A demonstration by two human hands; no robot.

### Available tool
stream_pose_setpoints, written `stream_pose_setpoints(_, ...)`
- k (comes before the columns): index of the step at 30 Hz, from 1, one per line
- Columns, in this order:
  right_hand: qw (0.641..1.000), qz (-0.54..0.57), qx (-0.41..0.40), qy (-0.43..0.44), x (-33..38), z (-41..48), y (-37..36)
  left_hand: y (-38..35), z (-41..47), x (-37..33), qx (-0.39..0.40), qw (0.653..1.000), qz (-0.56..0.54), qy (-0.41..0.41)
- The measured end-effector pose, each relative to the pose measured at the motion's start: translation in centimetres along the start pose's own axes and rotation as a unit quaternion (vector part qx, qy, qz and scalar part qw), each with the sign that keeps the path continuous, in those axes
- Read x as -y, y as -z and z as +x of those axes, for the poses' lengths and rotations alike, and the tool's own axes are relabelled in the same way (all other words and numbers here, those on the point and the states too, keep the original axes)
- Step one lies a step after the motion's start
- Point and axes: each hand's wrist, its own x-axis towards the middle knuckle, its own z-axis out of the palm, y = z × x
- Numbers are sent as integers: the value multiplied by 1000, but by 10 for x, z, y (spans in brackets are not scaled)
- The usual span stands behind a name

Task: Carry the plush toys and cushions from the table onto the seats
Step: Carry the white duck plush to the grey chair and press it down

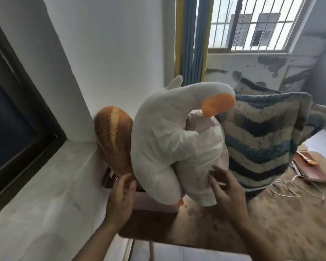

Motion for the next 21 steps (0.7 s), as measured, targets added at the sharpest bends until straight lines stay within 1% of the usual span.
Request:
stream_pose_setpoints(1,1000,-13,-19,4,-15,-8,-7,1,20,-5,-18,1000,-1,-4)
stream_pose_setpoints(2,1000,-24,-15,-5,-34,-7,-15,2,43,-13,-28,1000,1,-5)
stream_pose_setpoints(3,999,-47,-11,11,-49,1,-21,5,60,-20,-40,999,15,-22)
stream_pose_setpoints(4,998,-52,8,16,-53,10,-25,4,72,-28,-52,998,17,-41)
stream_pose_setpoints(6,995,-53,61,53,-41,41,-38,0,99,-36,-56,997,11,-45)
stream_pose_setpoints(7,993,-48,92,62,-40,52,-44,-4,113,-41,-45,999,-8,-30)
stream_pose_setpoints(9,987,-30,146,55,-37,66,-55,-12,132,-46,-11,998,-47,29)
stream_pose_setpoints(11,985,-28,166,27,-40,68,-66,-20,143,-46,12,996,-74,54)
stream_pose_setpoints(13,985,-36,170,13,-40,69,-75,-25,140,-48,1,994,-90,61)
stream_pose_setpoints(14,984,-45,169,14,-38,69,-78,-26,137,-50,-11,993,-105,51)
stream_pose_setpoints(17,985,-43,163,29,-34,68,-83,-21,127,-60,-70,991,-114,3)
stream_pose_setpoints(19,988,-40,145,30,-28,68,-79,-12,122,-70,-87,988,-126,-36)
stream_pose_setpoints(21,992,-28,120,40,-20,68,-71,-2,121,-84,-103,983,-139,-55)
